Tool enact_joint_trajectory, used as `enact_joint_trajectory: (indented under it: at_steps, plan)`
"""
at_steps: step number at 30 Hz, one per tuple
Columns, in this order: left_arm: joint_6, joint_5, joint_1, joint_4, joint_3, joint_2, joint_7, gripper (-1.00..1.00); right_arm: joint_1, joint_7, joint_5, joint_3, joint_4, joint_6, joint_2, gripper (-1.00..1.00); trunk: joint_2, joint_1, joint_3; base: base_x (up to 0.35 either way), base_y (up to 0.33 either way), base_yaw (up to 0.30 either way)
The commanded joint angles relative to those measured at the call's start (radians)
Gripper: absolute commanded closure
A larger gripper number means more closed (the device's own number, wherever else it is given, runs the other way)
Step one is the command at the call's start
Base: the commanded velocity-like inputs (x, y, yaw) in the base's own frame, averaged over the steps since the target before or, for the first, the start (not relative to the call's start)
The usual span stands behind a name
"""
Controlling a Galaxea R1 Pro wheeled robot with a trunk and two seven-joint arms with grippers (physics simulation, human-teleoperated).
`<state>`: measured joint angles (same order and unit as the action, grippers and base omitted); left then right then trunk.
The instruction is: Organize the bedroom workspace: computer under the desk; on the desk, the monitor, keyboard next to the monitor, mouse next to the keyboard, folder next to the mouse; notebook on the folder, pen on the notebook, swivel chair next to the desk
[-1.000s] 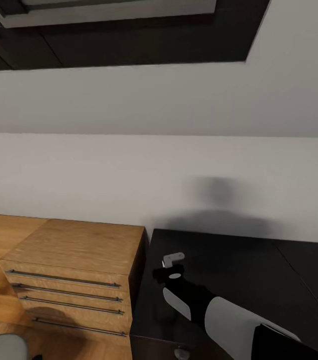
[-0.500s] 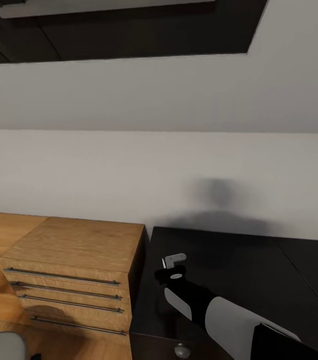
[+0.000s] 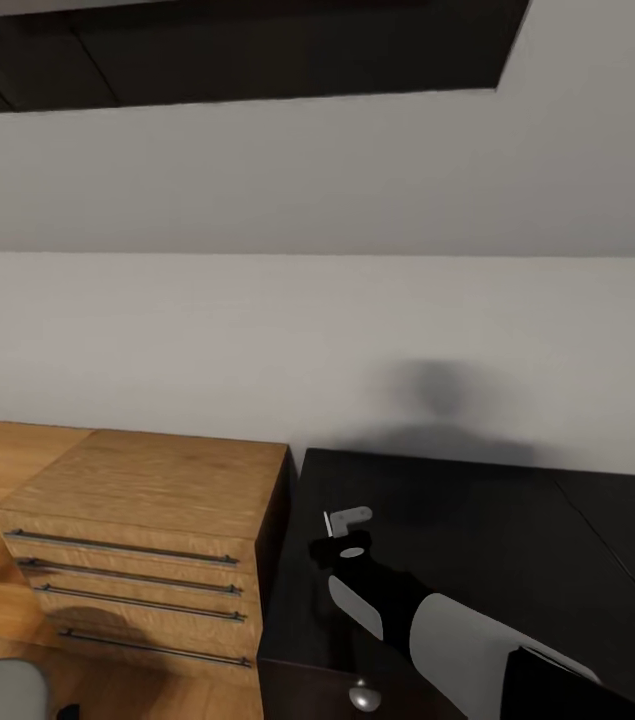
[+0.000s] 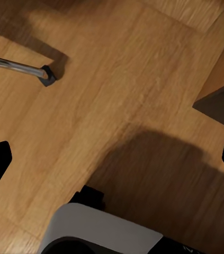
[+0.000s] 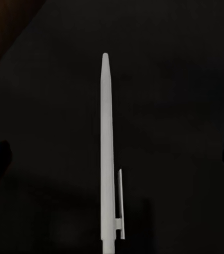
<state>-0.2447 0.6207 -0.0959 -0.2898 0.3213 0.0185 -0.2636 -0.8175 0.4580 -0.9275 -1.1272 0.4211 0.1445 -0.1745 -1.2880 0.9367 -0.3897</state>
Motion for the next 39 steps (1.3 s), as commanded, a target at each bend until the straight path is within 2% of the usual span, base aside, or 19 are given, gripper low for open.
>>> enact_joint_trajectory:
  at_steps: [1,33,39]
  plan:
    - [-0.004,0.007,-0.001,0.0,0.008,0.0,-0.006,-1.0,-0.002,0.007,-0.002,-0.006,0.001,0.005,0.0,-1.0,-0.008,0.004,-0.004,0.0,0.0,0.0]
    - [-0.004,0.007,-0.001,0.0,0.008,0.0,-0.006,-1.0,-0.002,0.006,-0.004,-0.003,0.001,0.01,0.002,-1.0,-0.232,0.127,-0.105,0.0,0.0,0.0]
    - [-0.004,0.007,-0.001,0.0,0.008,0.0,-0.006,-1.0,-0.002,0.007,-0.004,-0.003,0.001,0.01,0.002,-1.0,-0.232,0.127,-0.105,0.0,0.0,0.0]
